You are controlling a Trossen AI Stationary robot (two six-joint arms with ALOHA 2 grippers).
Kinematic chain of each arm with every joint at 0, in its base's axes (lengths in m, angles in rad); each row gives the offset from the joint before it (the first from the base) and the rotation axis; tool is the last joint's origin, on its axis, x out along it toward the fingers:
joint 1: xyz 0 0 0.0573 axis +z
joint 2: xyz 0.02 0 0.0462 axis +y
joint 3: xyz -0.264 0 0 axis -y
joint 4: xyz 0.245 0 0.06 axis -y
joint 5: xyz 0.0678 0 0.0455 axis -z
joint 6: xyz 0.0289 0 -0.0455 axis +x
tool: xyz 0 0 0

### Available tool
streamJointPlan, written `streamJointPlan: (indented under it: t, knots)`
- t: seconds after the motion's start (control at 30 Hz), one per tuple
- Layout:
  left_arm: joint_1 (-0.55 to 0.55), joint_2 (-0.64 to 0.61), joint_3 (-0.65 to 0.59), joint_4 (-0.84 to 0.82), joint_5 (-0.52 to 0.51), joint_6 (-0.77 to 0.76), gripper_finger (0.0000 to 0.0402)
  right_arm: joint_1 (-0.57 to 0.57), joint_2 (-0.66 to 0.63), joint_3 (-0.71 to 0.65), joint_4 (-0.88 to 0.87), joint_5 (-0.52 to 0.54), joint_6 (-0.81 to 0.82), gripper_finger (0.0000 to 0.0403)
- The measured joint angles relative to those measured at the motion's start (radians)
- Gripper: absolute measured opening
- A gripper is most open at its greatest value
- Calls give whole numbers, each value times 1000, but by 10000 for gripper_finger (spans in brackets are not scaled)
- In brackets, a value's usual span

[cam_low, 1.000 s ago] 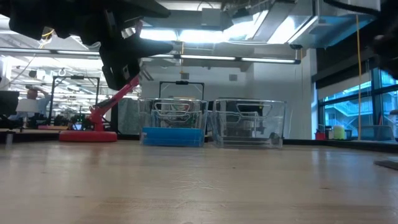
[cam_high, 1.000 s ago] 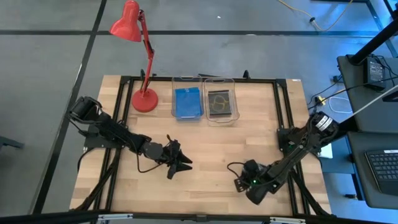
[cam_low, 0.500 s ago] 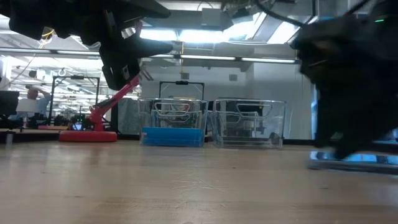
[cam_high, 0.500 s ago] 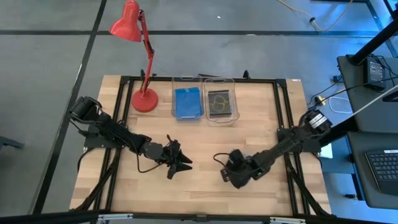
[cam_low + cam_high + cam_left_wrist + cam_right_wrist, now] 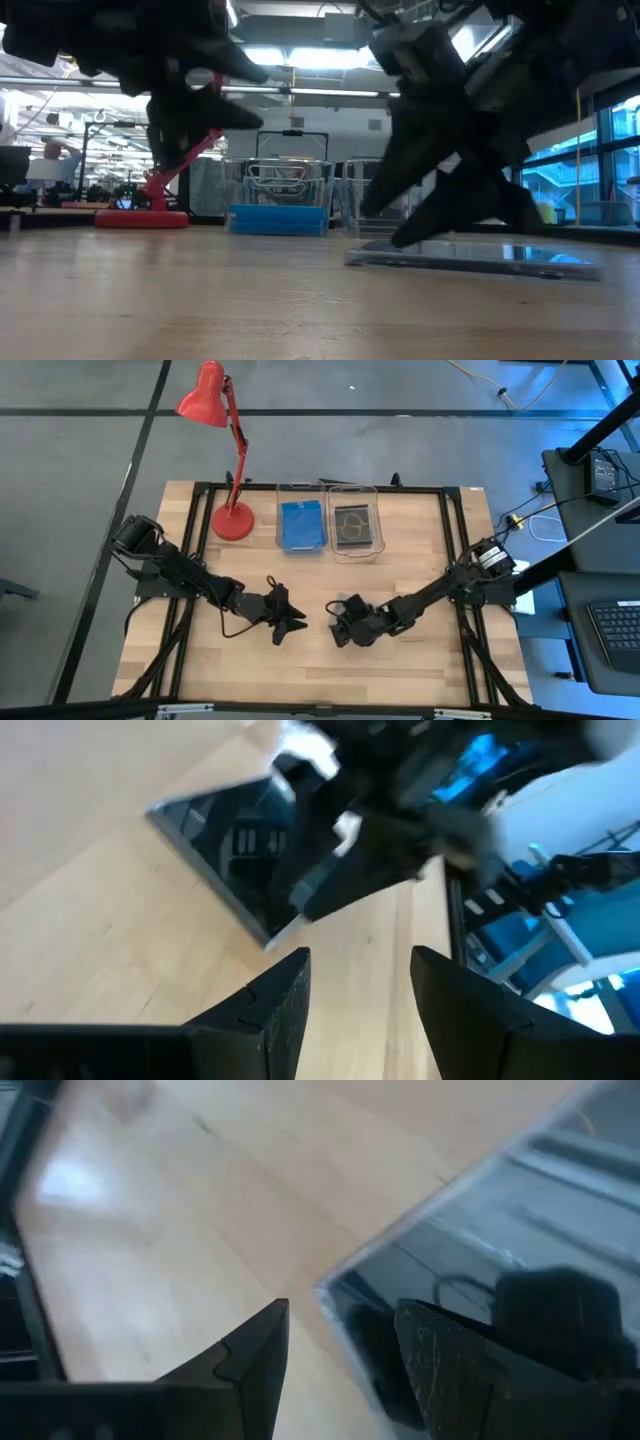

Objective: Pick & place jewel cases by type
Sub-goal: Put the black CD case into the right transparent bin

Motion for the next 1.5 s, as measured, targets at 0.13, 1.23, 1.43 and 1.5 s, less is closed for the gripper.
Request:
streamJointPlan:
  t: [0.13, 1.23, 1.43, 1.5]
  knots:
    - [0, 0, 0, -30, 21, 19, 171, 1, -62, 18, -37, 36, -27, 190]
    - [13, 361, 462, -506, 42, 438, 143, -86, -648, -534, -44, -177, -126, 190]
    - [18, 450, 546, -575, 30, 391, 143, -96, -640, -630, 88, -214, -120, 190]
    - [20, 459, 563, -602, 31, 358, 143, -97, -641, -641, 89, -216, -121, 190]
